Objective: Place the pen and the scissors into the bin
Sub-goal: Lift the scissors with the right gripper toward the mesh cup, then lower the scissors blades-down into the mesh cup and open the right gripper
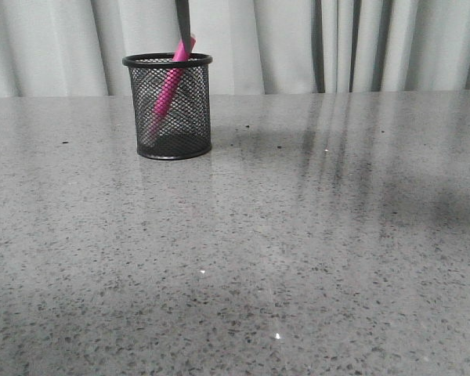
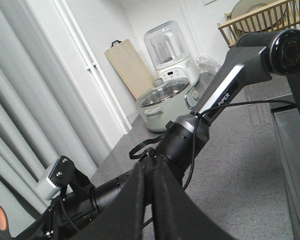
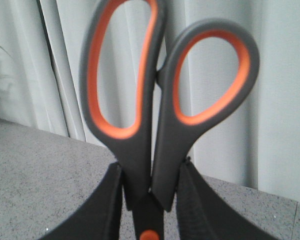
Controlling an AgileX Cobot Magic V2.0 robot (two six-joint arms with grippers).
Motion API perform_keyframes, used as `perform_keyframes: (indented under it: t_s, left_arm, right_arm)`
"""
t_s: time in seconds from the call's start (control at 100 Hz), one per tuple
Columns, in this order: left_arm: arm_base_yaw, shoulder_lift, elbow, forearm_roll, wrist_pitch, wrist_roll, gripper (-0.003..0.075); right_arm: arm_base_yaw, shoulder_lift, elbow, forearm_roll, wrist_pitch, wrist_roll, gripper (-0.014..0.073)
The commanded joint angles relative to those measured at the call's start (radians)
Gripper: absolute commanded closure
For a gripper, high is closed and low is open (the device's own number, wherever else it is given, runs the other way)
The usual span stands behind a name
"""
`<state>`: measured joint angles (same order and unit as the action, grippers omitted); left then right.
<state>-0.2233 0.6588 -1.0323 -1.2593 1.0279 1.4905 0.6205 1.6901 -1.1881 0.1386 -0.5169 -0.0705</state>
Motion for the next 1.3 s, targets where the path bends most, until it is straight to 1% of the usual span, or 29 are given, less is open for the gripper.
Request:
perform_keyframes:
  t_s: [0.0, 0.44, 0.75, 0.99, 1.06, 1.1, 1.15, 1.25, 1.29]
  left_arm:
    - [-0.008, 0.006, -0.021, -0.059, -0.023, -0.013, 0.0720]
    - [-0.008, 0.006, -0.021, -0.059, -0.004, -0.013, 0.0720]
    - [-0.008, 0.006, -0.021, -0.059, 0.007, -0.013, 0.0720]
    - [-0.008, 0.006, -0.021, -0.059, 0.007, -0.013, 0.0720]
    - [-0.008, 0.006, -0.021, -0.059, 0.007, -0.013, 0.0720]
    - [-0.008, 0.006, -0.021, -0.059, 0.007, -0.013, 0.0720]
    - [-0.008, 0.006, -0.021, -0.059, 0.007, -0.013, 0.0720]
    - [-0.008, 0.006, -0.021, -0.071, 0.007, -0.013, 0.0720]
    - [-0.008, 0.006, -0.021, -0.084, 0.007, -0.013, 0.0720]
  right_arm:
    - [-0.001, -0.026, -0.040, -0.002, -0.115, -0.005, 0.0670]
    - [-0.001, 0.107, -0.040, -0.002, -0.119, -0.005, 0.0670]
    - [-0.001, 0.171, -0.040, -0.002, -0.037, -0.005, 0.0670]
    - [-0.001, 0.180, -0.040, -0.002, -0.012, -0.005, 0.0667]
    - [-0.001, 0.180, -0.040, -0.002, -0.012, -0.003, 0.0629]
    - [-0.001, 0.180, -0.040, -0.002, -0.010, -0.003, 0.0581]
    - [-0.001, 0.180, -0.040, -0.002, -0.007, -0.003, 0.0501]
    - [-0.001, 0.180, -0.040, 0.002, -0.008, -0.003, 0.0303]
    - [-0.001, 0.180, -0.040, 0.011, -0.011, -0.003, 0.0248]
